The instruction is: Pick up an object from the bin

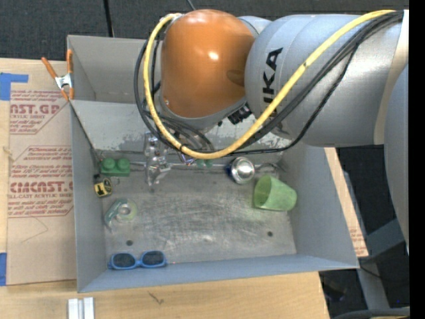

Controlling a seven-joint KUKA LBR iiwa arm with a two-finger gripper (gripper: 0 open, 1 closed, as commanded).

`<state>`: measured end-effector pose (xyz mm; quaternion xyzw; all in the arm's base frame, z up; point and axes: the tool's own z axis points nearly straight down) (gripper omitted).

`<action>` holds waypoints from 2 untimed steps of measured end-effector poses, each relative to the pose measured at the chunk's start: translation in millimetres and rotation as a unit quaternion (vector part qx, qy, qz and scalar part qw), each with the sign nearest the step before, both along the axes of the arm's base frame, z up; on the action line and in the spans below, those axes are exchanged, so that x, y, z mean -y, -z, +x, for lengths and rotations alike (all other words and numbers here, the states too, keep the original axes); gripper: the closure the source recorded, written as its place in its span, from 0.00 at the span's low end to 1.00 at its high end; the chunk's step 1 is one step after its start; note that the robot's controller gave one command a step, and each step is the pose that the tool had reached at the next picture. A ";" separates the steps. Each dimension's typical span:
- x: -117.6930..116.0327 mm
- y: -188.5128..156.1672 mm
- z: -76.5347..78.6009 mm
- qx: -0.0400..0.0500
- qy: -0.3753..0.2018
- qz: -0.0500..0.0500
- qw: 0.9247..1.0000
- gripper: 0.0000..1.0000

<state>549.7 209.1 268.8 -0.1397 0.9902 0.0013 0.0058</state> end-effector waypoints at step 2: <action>-27.1 35.4 -37.7 -0.002 0.148 0.001 0.989 1.00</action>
Offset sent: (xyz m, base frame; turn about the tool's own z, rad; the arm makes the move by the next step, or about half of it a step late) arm -0.0499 0.0234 -0.0917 0.3141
